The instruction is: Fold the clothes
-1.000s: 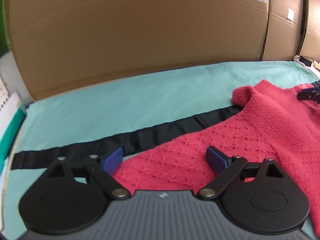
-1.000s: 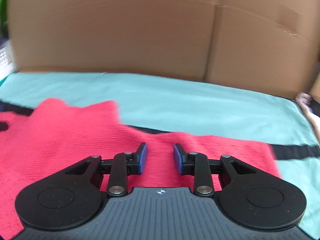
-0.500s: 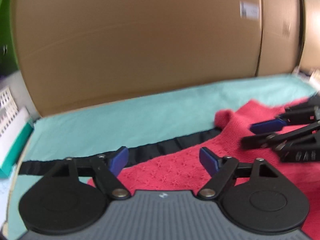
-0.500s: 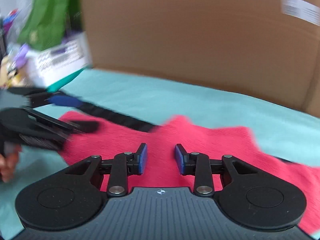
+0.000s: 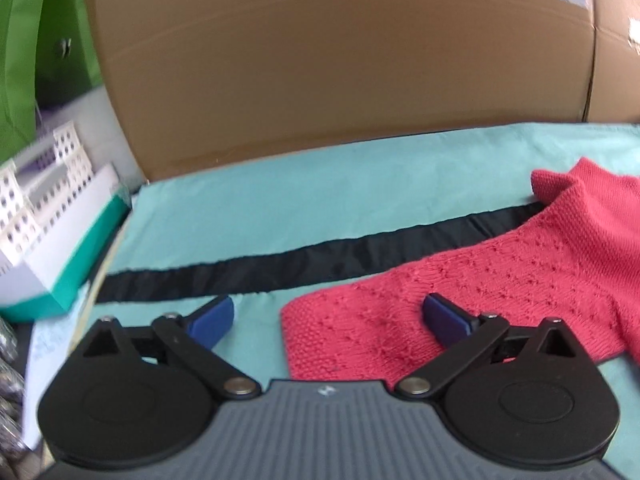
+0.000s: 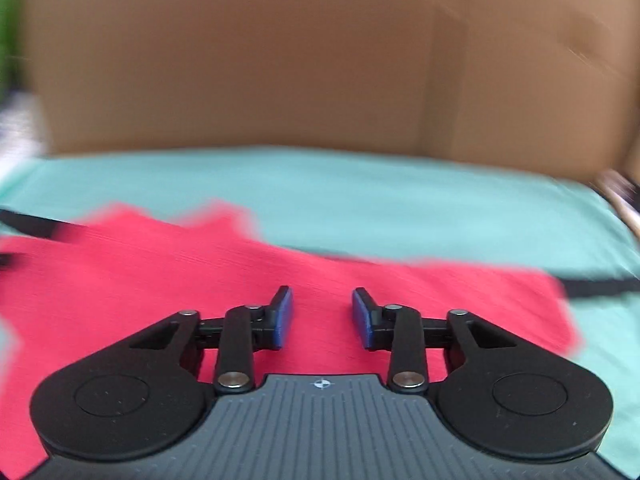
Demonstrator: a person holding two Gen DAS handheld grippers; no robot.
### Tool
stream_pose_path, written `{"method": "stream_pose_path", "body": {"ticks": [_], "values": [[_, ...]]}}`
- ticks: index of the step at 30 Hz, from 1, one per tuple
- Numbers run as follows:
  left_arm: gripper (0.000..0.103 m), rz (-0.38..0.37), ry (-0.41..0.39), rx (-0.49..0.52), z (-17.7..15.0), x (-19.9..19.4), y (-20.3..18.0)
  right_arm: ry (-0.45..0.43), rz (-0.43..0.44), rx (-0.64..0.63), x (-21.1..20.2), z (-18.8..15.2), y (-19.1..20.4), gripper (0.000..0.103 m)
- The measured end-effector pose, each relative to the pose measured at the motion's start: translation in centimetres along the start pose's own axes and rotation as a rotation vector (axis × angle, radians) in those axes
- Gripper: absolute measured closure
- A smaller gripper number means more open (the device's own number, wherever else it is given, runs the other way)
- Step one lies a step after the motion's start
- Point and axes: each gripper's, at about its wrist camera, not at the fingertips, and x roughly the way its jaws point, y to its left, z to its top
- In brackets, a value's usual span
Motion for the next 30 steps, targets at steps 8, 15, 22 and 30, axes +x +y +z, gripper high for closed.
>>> {"method": "stream_pose_path", "body": {"ticks": [8, 15, 22, 30], "values": [[0.013, 0.033, -0.009, 0.028, 0.7, -0.7, -1.1, -0.042, -0.065, 0.041, -3.0, 0.2, -4.3, 0.071], [0.015, -0.134, -0.1, -0.007, 3.5, -1.2, -7.4, -0.031, 0.221, -0.095, -0.5, 1.9, 5.6, 0.067], [0.006, -0.06, -0.015, -0.029, 4.0, 3.1, -7.6, -0.026, -0.048, -0.026, 1.0, 1.9, -1.3, 0.057], [0.007, -0.055, -0.035, -0.089, 4.0, 3.1, -4.1, -0.094, 0.049, 0.013, -6.3, -0.2, -2.6, 0.056]]}}
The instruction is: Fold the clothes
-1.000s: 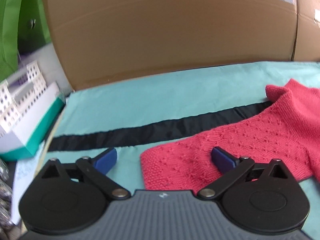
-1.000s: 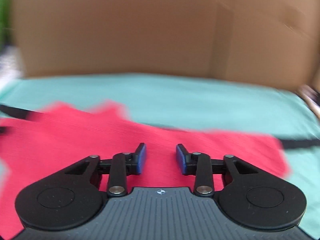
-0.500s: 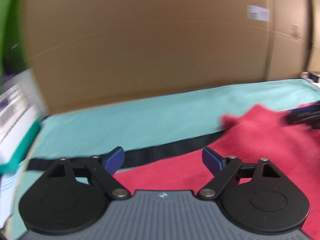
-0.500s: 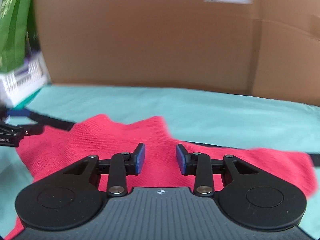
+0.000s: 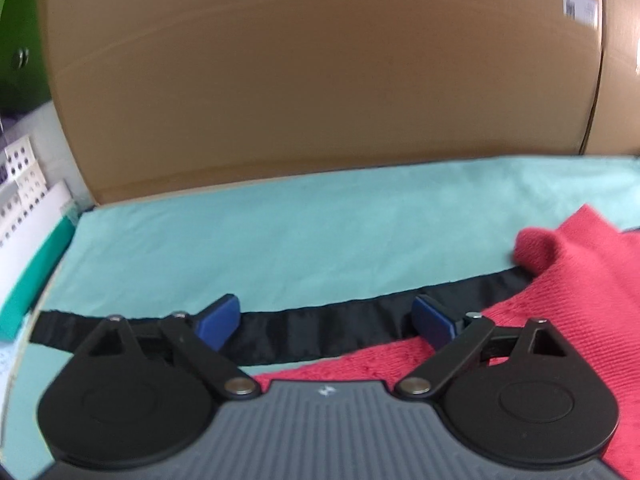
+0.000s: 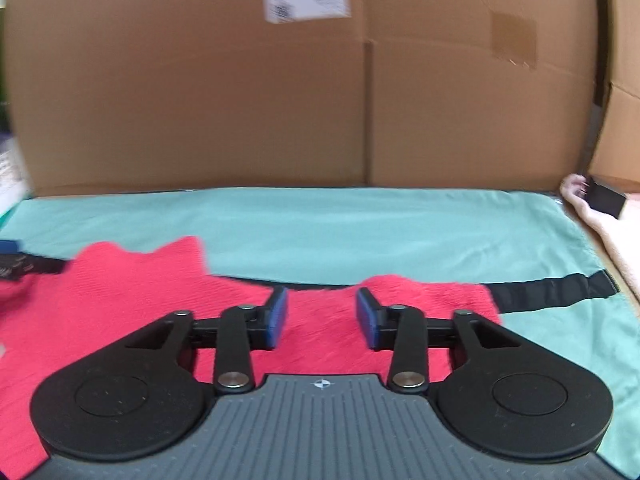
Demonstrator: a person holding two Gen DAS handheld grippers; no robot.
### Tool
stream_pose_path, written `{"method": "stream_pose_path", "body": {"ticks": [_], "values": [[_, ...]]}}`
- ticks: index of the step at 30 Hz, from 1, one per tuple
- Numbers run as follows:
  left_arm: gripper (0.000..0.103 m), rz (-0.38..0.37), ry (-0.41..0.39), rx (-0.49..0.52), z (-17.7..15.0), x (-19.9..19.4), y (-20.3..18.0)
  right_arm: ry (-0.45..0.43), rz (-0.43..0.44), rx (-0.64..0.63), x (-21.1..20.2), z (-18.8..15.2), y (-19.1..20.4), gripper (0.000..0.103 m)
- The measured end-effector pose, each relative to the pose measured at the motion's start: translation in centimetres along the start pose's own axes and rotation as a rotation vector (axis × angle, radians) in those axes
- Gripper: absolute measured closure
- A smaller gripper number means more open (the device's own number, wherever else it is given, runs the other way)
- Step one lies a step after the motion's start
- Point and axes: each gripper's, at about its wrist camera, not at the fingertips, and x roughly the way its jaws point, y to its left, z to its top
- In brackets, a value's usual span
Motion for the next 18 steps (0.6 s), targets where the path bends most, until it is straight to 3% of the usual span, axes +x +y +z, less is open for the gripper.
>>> {"method": "stream_pose_path", "body": {"ticks": [6, 8, 12, 14, 18], "values": [[0.001, -0.025, -0.054, 0.044, -0.4, -3.2, -1.5, 0.079, -0.037, -0.082, 0.7, -1.6, 0.9, 0.053], [0.001, -0.019, -0.037, 0.055, -1.0, -3.5, -1.7, 0.08, -0.084, -0.052, 0.9, -1.7, -0.7, 0.04], [0.001, 0.046, 0.007, 0.064, -1.8, -3.1, -1.6, 0.071, -0.206, 0.062, 1.6, -1.5, -4.2, 0.039], [0.001, 0.085, 0.027, 0.06, -2.1, -2.9, -1.4, 0.067, -0.199, 0.12, 2.2, -1.3, -5.1, 0.043], [0.001, 0.064, 0.066, -0.037, -2.0, -2.3, 0.2, 0.039, -0.043, 0.047, 2.8, 0.0, -1.6, 0.043]]}}
